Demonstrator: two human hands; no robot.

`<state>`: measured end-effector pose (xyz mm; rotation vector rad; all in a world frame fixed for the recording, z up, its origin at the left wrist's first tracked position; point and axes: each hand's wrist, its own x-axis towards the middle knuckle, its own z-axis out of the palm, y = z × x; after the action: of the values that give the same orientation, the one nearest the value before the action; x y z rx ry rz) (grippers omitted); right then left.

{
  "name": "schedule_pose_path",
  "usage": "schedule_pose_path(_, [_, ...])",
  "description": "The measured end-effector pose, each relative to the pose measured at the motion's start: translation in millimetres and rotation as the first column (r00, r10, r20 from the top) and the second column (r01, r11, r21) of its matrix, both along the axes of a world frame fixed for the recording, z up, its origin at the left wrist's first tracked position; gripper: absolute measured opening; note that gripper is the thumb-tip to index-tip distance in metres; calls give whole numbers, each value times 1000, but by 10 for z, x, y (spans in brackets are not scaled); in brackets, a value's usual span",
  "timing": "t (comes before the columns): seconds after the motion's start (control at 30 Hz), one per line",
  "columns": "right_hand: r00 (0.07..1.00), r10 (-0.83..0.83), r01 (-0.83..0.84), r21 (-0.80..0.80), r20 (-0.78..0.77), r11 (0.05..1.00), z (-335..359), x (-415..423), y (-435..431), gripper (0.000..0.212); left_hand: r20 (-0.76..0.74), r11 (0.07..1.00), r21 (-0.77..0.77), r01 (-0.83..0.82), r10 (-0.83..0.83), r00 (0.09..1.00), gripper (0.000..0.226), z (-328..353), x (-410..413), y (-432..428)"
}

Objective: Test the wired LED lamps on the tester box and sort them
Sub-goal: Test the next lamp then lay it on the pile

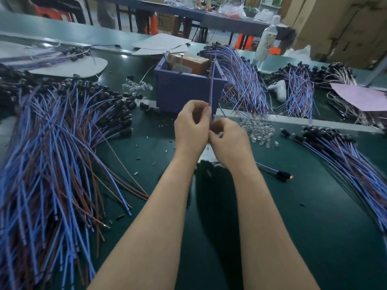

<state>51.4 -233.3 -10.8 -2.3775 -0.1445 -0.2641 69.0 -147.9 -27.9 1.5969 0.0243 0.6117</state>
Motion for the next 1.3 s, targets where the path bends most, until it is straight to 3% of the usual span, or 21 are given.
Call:
schedule_pose_path(0.17, [997,53,-53,-9,55,999,189,-93,-176,17,114,989,-39,140,-135,984,14,208,-125,-123])
schedule_pose_path(0.23, [982,-22,0,116,189,993,271,-128,-277,16,152,988,-56,141,-131,980,8,270,-193,-168])
schedule_pose_path(0.33, [909,-214,55,405,357,913,408,-203,-448,16,81,990,123,71,-82,993,18,266,-260,-309])
schedule_pose_path(0.4, [862,-347,25,653,369,757,503,-243,-596,16,-80,957,188,221,-209,975,27,265,-309,-526])
schedule_pose_path(0.47, [849,-432,-43,853,305,520,584,-287,-757,20,-175,907,48,419,-405,897,29,294,-347,-809])
schedule_pose_path(0.53, [846,-478,-97,950,236,297,610,-360,-937,22,-171,850,-135,510,-527,833,29,374,-342,-1104])
schedule_pose_path(0.63, [833,-545,-112,994,92,-2,533,-479,-1262,19,-141,801,-281,528,-579,803,32,535,-286,-1529])
schedule_pose_path(0.77, [844,-520,-39,952,-131,-303,270,-572,-1709,22,-182,822,-51,567,-566,804,33,591,-236,-2120])
schedule_pose_path(0.83, [868,-437,36,909,-234,-416,95,-586,-1878,27,-278,772,95,628,-585,762,32,496,-240,-2386])
schedule_pose_path(0.9, [877,-357,126,873,-320,-472,-58,-595,-2018,33,-429,706,153,691,-582,690,32,335,-255,-2578])
schedule_pose_path(1.0, [854,-292,254,835,-430,-488,-193,-629,-2178,37,-568,687,120,716,-544,617,36,89,-308,-2693])
schedule_pose_path(1.07, [835,-284,298,821,-472,-487,-222,-642,-2228,31,-567,692,109,714,-546,616,32,0,-341,-2706])
schedule_pose_path(1.17, [819,-272,359,821,-505,-444,-259,-601,-2250,42,-553,676,49,735,-595,584,35,-44,-354,-2709])
schedule_pose_path(1.3, [837,-267,332,832,-477,-445,-247,-603,-2204,37,-546,689,3,724,-606,579,38,-33,-380,-2667])
